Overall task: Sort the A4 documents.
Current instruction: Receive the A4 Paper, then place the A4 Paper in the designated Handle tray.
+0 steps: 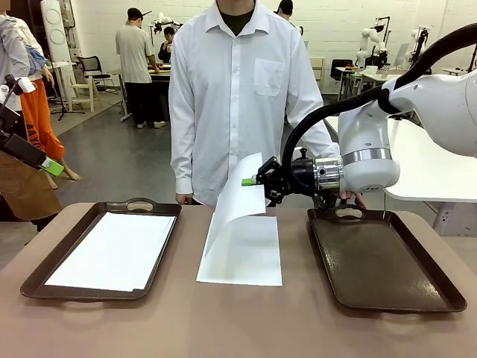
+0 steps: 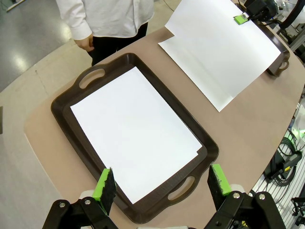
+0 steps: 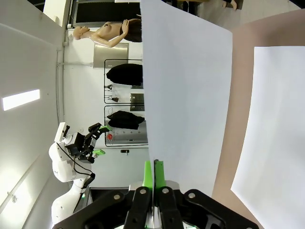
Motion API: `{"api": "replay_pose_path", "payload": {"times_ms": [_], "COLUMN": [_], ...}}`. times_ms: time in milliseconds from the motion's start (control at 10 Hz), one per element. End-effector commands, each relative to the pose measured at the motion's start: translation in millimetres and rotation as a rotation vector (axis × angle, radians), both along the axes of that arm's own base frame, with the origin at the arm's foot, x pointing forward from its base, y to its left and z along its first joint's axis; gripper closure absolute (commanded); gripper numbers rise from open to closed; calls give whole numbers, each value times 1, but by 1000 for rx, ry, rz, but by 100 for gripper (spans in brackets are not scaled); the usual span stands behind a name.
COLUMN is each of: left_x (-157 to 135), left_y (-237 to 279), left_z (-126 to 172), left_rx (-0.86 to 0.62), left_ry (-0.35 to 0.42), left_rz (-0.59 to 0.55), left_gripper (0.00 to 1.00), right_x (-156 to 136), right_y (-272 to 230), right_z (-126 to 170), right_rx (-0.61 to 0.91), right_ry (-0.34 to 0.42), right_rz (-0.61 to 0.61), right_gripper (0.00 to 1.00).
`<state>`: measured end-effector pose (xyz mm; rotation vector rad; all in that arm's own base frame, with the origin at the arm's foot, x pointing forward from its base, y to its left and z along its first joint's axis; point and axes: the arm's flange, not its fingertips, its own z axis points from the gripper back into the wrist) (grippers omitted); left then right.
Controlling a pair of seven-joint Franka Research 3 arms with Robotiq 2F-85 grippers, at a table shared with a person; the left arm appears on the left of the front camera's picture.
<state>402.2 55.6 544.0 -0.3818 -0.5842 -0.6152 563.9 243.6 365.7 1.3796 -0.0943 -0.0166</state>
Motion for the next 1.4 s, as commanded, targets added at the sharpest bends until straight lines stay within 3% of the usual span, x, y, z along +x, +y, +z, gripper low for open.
{"api": "replay_pose_path", "payload": {"times_ms": [0,1100,1300], "left_x": [-1,-1,-1], "left_y": [0,0,0], "left_z": [-1,-1,-1], "left_rx": [7,7,7], "left_ry": [-3,-3,-3], "left_rz": [-8,-8,-8], "left_gripper": [0,0,0], "right_x": [0,0,-27], "right_y": [1,0,-37], "right_z": [-1,0,25], "right_rx": [-1,0,66], "right_ry": [1,0,-33], "right_rz": [1,0,-2], "right_gripper": [100,99,99]}}
